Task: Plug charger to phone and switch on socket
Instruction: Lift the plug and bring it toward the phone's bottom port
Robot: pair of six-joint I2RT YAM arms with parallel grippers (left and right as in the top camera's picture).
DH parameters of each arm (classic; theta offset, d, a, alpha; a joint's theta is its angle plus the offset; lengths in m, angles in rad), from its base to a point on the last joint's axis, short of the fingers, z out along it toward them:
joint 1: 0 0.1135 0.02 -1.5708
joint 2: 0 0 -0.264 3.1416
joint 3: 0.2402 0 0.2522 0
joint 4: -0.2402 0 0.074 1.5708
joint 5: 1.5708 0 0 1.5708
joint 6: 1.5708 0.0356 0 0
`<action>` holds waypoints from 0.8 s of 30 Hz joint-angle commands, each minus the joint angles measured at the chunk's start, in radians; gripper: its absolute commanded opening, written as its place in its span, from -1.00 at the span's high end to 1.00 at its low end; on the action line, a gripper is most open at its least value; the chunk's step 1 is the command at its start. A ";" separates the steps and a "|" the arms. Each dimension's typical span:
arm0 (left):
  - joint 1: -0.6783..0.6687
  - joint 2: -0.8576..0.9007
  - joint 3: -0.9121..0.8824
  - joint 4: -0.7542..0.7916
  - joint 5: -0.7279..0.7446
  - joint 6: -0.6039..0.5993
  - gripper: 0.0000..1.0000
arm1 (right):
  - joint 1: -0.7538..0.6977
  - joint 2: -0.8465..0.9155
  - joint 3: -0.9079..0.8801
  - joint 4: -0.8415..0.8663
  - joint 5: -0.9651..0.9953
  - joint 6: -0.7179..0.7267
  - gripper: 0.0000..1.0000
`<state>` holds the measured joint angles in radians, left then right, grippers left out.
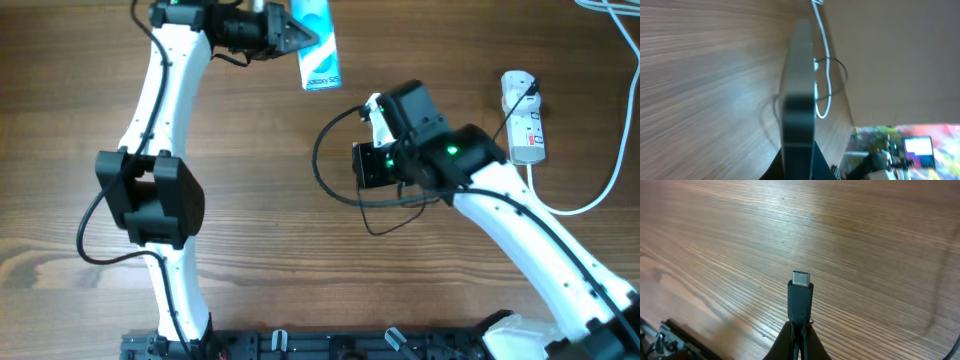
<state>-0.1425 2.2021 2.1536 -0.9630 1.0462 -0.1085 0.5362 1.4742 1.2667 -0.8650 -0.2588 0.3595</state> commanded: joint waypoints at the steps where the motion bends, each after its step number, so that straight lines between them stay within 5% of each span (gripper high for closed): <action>1: -0.061 -0.016 0.017 0.002 0.087 0.049 0.92 | 0.002 -0.023 0.015 0.019 -0.019 -0.050 0.91; 24: -0.128 -0.016 0.017 -0.043 0.088 -0.003 0.92 | 0.001 -0.023 0.039 0.130 0.100 -0.015 0.91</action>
<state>-0.2729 2.2017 2.1536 -1.0065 1.0904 -0.1284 0.5362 1.4639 1.2800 -0.7418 -0.1493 0.3386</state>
